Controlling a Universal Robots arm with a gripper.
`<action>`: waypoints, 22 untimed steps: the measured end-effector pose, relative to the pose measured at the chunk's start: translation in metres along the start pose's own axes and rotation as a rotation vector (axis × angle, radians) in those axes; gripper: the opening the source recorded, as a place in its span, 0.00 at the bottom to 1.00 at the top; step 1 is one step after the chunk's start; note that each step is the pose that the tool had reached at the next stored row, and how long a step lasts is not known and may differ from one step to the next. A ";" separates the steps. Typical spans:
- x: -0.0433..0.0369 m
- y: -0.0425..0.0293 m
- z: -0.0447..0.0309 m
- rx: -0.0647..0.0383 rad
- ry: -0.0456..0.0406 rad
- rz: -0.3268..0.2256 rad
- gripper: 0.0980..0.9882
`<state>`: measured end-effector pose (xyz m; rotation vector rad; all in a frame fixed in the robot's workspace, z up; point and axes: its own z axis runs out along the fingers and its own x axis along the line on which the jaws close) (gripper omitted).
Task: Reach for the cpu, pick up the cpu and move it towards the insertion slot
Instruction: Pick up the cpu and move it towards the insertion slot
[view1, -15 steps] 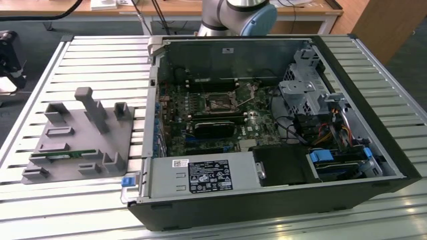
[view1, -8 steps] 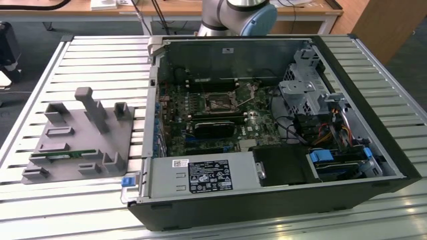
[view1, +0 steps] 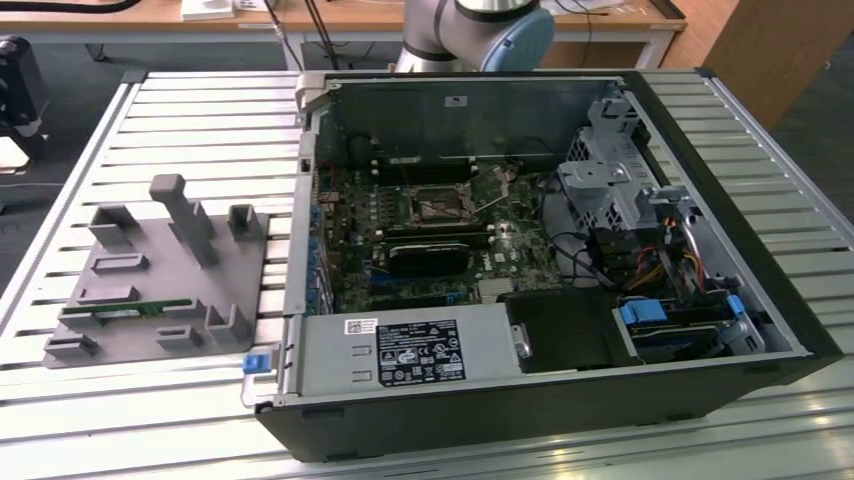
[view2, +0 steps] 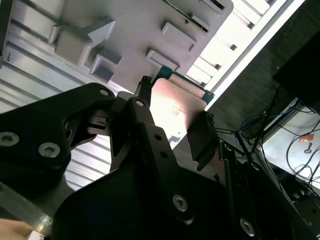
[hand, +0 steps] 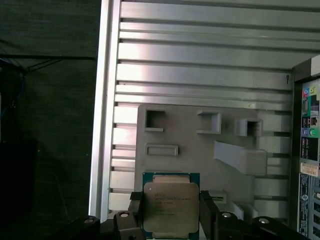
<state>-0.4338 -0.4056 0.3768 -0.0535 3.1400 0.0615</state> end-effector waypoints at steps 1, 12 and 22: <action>-0.0026 -0.0001 0.0000 0.000 0.0000 0.000 0.49; -0.0389 -0.0006 0.0000 0.000 -0.0001 0.000 0.49; -0.0678 -0.0007 -0.0020 0.000 0.0021 0.000 0.49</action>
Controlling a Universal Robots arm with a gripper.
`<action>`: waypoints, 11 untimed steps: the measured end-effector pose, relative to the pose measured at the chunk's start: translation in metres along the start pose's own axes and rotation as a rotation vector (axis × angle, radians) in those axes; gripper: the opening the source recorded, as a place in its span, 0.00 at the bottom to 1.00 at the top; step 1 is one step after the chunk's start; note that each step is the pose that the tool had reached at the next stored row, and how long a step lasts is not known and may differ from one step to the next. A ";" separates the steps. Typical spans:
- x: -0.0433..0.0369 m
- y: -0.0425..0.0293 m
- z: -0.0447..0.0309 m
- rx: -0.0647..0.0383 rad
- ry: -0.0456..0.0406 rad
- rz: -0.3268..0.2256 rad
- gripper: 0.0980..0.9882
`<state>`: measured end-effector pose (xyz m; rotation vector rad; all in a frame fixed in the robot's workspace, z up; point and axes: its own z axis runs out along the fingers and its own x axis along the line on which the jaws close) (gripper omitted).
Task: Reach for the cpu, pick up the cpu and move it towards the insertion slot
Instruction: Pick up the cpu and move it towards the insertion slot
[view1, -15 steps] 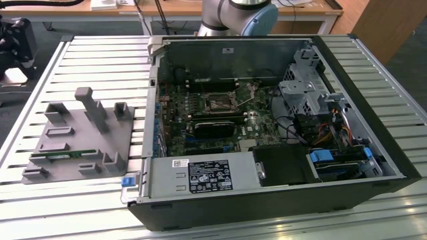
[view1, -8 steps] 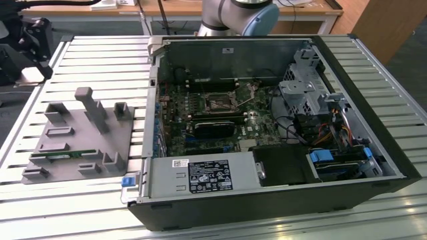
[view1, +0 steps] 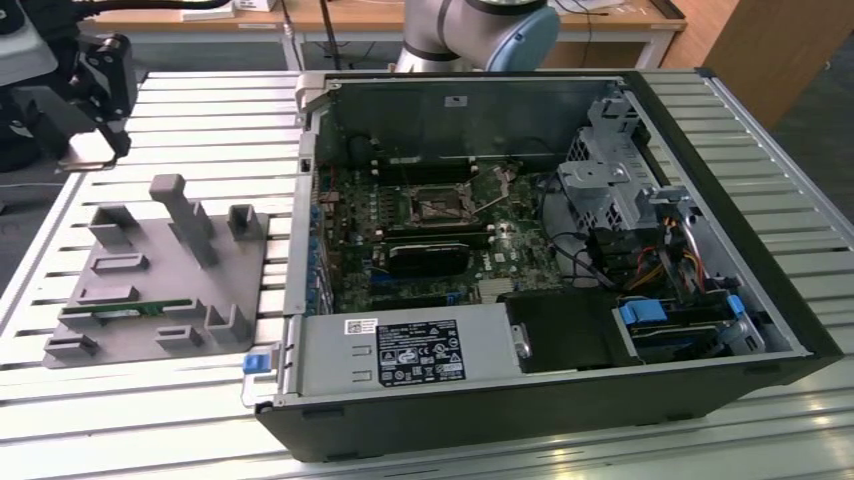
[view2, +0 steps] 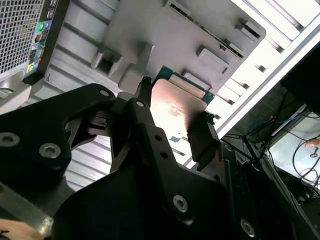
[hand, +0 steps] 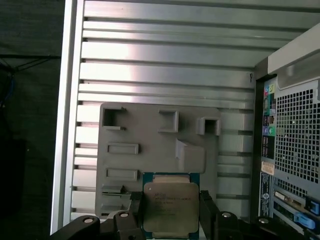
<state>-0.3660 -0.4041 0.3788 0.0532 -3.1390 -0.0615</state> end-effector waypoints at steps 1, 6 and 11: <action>-0.0001 0.0006 -0.0018 0.000 -0.0001 0.000 0.49; -0.0017 0.0024 -0.0058 0.003 0.0000 0.000 0.49; -0.0102 0.0024 -0.0059 0.004 0.0008 0.000 0.49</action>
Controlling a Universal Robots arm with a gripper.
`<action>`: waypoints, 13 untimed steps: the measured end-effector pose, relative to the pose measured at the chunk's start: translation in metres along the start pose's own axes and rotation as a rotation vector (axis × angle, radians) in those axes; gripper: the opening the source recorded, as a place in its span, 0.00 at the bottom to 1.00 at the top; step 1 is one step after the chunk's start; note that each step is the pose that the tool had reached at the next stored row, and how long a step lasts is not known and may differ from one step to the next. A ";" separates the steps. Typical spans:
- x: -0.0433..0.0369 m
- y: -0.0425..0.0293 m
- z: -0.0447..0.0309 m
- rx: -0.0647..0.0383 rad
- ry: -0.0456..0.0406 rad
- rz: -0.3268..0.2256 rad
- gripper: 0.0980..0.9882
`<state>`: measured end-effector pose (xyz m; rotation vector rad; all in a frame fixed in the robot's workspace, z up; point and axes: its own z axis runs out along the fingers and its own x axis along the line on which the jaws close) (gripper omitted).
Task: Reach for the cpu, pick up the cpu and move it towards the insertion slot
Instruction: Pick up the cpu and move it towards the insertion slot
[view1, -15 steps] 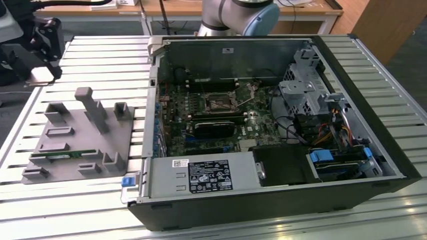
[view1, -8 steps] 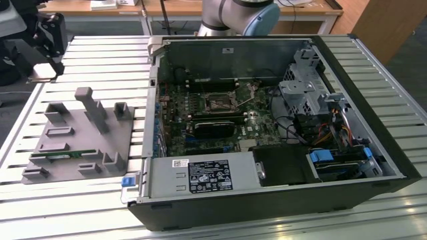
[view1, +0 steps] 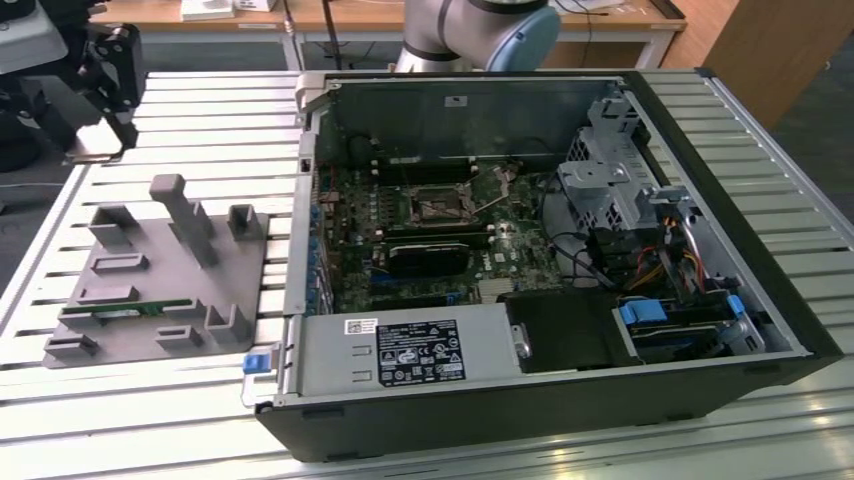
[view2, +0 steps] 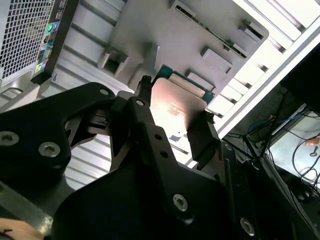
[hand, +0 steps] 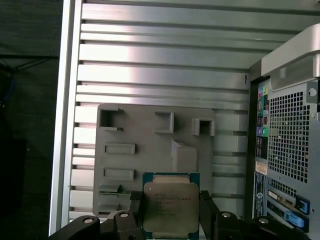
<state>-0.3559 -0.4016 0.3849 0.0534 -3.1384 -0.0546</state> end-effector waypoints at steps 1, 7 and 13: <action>-0.0030 0.0000 0.0000 0.000 -0.0001 0.000 0.49; -0.0291 -0.0007 0.0007 0.000 0.0001 0.000 0.49; -0.0651 -0.0011 0.0013 0.000 0.0002 0.000 0.49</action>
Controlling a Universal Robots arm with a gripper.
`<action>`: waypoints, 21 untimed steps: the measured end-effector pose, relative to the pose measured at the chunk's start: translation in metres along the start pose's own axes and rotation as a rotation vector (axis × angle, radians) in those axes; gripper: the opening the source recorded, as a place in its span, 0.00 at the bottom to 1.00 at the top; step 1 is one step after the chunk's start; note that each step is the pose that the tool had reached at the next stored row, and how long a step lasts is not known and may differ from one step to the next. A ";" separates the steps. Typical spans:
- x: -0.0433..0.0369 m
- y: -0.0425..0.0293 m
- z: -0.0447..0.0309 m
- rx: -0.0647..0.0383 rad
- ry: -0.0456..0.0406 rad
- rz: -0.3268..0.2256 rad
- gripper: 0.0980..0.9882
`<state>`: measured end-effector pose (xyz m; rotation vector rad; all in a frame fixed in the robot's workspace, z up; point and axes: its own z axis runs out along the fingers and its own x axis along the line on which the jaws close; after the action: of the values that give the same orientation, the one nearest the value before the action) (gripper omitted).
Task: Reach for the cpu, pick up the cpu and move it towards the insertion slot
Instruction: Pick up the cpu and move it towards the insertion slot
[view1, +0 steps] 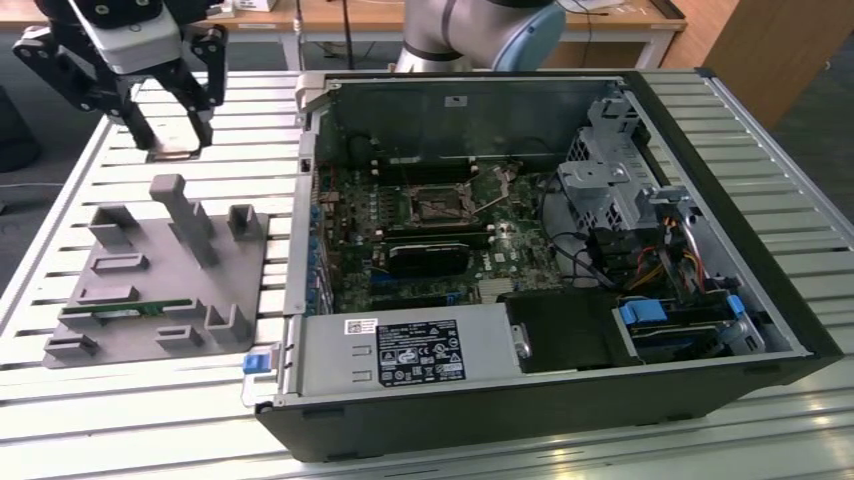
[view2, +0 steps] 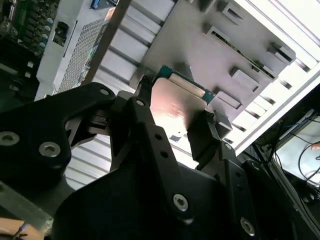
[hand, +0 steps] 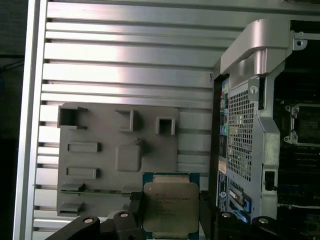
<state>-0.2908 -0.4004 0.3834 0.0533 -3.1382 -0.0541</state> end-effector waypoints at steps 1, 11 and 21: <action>-0.0033 0.0000 0.0001 0.000 -0.0002 0.000 0.49; -0.0176 0.0070 -0.0051 0.000 -0.0037 0.000 0.49; -0.0625 0.0118 -0.0009 0.000 -0.0035 0.000 0.49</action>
<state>-0.2287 -0.3865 0.3845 0.0536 -3.1417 -0.0543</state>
